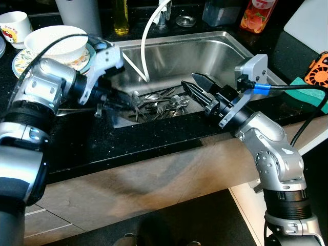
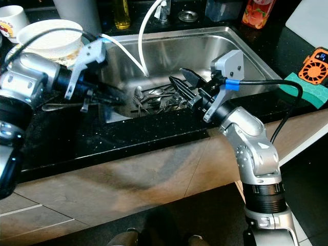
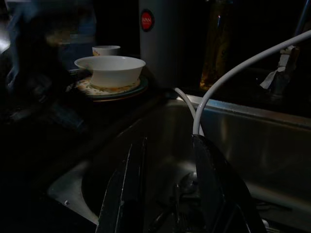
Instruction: Kitchen organization
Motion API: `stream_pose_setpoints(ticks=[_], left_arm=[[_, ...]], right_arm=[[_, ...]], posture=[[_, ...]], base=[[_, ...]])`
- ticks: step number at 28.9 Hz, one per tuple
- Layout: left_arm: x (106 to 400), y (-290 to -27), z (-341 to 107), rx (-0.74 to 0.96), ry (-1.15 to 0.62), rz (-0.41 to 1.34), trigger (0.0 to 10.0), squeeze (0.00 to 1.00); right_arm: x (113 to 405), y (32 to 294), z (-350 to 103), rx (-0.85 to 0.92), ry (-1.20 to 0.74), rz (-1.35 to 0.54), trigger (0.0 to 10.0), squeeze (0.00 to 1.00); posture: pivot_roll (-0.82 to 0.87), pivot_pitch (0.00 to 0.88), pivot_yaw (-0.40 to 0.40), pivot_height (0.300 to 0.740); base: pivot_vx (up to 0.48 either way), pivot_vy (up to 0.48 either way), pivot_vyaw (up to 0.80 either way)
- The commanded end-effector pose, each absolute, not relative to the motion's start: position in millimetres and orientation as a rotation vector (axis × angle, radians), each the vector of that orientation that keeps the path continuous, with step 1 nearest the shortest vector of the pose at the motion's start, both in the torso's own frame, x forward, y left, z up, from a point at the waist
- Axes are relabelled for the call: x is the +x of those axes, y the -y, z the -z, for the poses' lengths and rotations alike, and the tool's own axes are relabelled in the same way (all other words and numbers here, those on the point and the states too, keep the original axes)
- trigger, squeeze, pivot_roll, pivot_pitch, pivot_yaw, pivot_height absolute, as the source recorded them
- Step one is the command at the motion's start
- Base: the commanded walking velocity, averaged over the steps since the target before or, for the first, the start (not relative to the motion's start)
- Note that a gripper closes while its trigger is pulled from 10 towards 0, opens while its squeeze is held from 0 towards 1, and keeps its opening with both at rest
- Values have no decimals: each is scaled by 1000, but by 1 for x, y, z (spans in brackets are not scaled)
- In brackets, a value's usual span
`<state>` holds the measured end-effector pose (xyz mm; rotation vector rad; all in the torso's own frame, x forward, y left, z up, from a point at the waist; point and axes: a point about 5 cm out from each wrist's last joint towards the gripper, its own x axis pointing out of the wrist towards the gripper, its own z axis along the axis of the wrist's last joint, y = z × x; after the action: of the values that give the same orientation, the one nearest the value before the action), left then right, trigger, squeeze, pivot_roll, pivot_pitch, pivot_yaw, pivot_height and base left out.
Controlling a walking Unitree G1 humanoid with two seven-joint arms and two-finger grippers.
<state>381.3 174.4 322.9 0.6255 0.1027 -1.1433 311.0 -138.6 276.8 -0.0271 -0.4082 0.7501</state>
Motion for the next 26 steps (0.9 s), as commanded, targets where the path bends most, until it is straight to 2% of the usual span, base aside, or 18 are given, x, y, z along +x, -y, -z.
stream_pose_setpoints(ticks=[1, 2, 3, 5, 7, 10, 11, 12, 15, 17, 18, 21, 24, 25, 26], left_arm=[[387, -169, -335, 615, -4, 1053, 10000, 0], [393, -163, -347, 584, 101, 950, 10000, 0], [393, -163, -347, 584, 101, 950, 10000, 0], [396, -148, -372, 514, 343, 803, 10000, 0], [395, -137, -383, 459, 489, 732, 10000, 0], [392, -115, -383, 376, 603, 725, 10000, 0], [392, -115, -383, 376, 603, 725, 10000, 0], [393, -100, -380, 302, 617, 734, 10000, 0], [395, -88, -372, 246, 595, 738, 10000, 0], [403, -77, -352, 295, 480, 728, 10000, 0], [403, -77, -352, 295, 480, 728, 10000, 0], [414, -76, -302, 481, 187, 704, 10000, 0], [414, -79, -280, 489, 67, 750, 10000, 0], [413, -79, -274, 484, 44, 796, 10000, 98], [410, -79, -270, 469, 21, 855, 10000, 1000]], right_arm=[[310, 139, -277, -23, 403, -761, 10000, 0], [310, 139, -277, -24, 403, -762, 10000, 0], [310, 139, -277, -24, 403, -762, 10000, 0], [311, 137, -277, -21, 404, -765, 10000, 0], [311, 136, -277, -20, 405, -768, 10000, 0], [311, 135, -278, -19, 405, -771, 10000, 0], [311, 135, -278, -19, 405, -771, 10000, 0], [310, 136, -279, -20, 403, -771, 10000, 0], [310, 136, -279, -23, 401, -769, 10000, 0], [309, 137, -280, -26, 401, -765, 10000, 0], [309, 137, -280, -26, 401, -765, 10000, 0], [308, 138, -280, -25, 401, -759, 10000, 0], [308, 138, -278, -22, 398, -756, 10000, 0], [308, 138, -278, -20, 397, -756, 10000, 0], [308, 137, -277, -18, 398, -757, 10000, 0]], posture=[[117, 192, -12, 740], [116, 192, -15, 740], [116, 192, -15, 740], [118, 193, -18, 740], [118, 193, -18, 740], [101, 197, -26, 740], [101, 197, -26, 740], [93, 198, -30, 740], [83, 200, -31, 740], [70, 201, -28, 740], [70, 201, -28, 740], [74, 204, -23, 740], [76, 204, -21, 740], [83, 204, -22, 740], [83, 204, -22, 740]], base=[[0, 0, 0], [0, 0, 0], [0, 0, 0], [0, 0, 0], [0, 0, 0], [0, 0, 0], [0, 0, 0], [0, 0, 0], [0, 0, 0], [0, 0, 0], [0, 0, 0], [0, 0, 0], [0, 0, 0], [0, 0, 0], [0, 0, 0]])
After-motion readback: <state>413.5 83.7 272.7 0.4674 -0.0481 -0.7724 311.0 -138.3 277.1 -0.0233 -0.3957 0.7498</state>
